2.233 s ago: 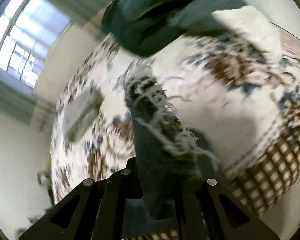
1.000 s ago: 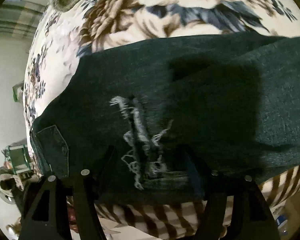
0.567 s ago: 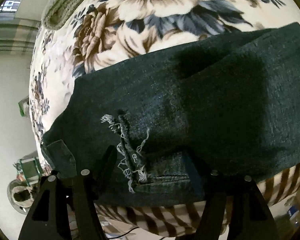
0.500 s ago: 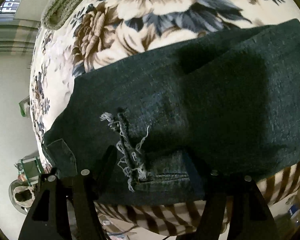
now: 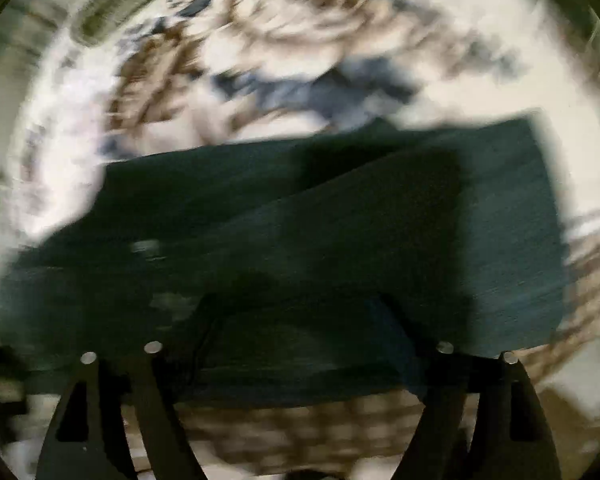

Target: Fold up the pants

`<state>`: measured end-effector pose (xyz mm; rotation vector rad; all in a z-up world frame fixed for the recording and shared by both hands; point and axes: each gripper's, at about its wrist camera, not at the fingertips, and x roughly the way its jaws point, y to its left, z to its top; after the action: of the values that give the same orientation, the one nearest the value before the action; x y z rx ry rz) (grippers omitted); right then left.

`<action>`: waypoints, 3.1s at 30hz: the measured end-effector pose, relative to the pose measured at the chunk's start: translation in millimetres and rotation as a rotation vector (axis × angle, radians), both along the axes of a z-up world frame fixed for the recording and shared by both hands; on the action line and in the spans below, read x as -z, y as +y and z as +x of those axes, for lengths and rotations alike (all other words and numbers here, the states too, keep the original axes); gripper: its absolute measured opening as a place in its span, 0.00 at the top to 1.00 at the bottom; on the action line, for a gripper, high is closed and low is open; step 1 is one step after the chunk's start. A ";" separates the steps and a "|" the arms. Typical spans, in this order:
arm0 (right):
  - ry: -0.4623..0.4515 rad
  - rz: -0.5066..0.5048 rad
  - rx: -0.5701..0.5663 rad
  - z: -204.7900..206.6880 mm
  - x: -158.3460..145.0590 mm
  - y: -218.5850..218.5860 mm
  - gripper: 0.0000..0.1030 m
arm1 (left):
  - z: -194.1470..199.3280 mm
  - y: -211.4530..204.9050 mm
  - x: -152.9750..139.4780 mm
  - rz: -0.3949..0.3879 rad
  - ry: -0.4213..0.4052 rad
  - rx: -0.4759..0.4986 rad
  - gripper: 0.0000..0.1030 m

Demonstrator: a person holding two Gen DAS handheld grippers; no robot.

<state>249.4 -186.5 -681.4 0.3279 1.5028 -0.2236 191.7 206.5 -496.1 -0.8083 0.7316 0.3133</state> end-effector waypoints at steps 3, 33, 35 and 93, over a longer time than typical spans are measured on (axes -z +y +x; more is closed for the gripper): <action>-0.012 -0.126 -0.061 -0.6 -13.2 -11.9 0.07 | -3.9 -42.2 -40.8 0.101 -0.036 0.077 0.78; -0.069 0.078 0.303 -148.9 -3.8 -369.2 0.06 | 6.9 -489.4 33.5 0.412 0.295 0.797 0.74; -0.083 0.118 0.310 -155.9 -1.9 -377.9 0.06 | 4.4 -496.3 36.6 0.442 0.326 0.798 0.74; -0.057 0.495 0.176 -43.5 33.8 -278.7 0.86 | 40.9 -254.8 29.5 0.364 0.601 0.524 0.21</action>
<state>205.9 -465.2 -715.1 0.8566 1.4610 0.0236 232.6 -48.3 -525.6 -0.1450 1.3681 0.2015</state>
